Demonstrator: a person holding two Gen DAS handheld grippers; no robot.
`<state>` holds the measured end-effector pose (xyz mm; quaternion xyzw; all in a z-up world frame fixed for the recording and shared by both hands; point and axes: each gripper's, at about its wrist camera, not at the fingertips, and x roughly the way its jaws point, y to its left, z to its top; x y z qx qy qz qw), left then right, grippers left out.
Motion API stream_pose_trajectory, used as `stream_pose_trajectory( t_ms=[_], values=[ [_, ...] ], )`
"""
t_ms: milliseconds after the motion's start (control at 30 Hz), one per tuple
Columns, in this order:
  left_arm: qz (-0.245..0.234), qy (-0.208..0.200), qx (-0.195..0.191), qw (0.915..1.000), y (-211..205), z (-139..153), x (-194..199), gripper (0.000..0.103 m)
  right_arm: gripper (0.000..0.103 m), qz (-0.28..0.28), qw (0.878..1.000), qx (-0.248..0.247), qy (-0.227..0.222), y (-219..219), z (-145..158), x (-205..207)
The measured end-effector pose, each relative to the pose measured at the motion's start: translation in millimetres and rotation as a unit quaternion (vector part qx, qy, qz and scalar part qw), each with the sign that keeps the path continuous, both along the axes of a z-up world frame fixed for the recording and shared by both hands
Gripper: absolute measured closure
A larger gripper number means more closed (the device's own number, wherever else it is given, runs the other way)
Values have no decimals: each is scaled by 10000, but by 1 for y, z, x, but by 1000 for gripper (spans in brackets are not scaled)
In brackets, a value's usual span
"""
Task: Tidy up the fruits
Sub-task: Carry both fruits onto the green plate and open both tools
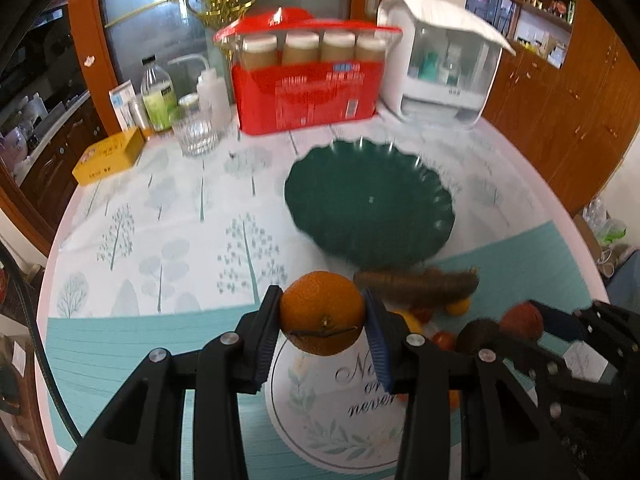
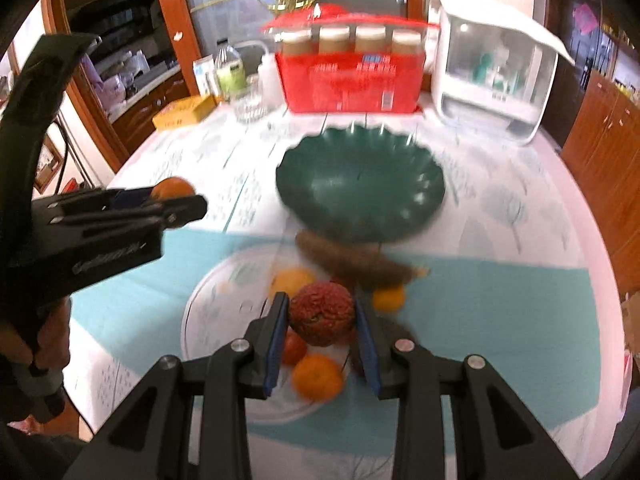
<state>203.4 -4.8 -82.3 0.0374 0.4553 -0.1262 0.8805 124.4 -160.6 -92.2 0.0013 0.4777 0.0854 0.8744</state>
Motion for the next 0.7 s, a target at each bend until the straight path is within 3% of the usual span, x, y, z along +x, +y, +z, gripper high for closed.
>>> stream_pose_trajectory(
  t_ms=[333,700],
  values=[
    [38,-281,-77,9996,-20,17,45,64,70,-147,9988,35,-462,-30,12,66],
    [42,149,-66,9999,-51,-37,110,64,70,-89,9995,102,-270,-52,-38,130]
  ],
)
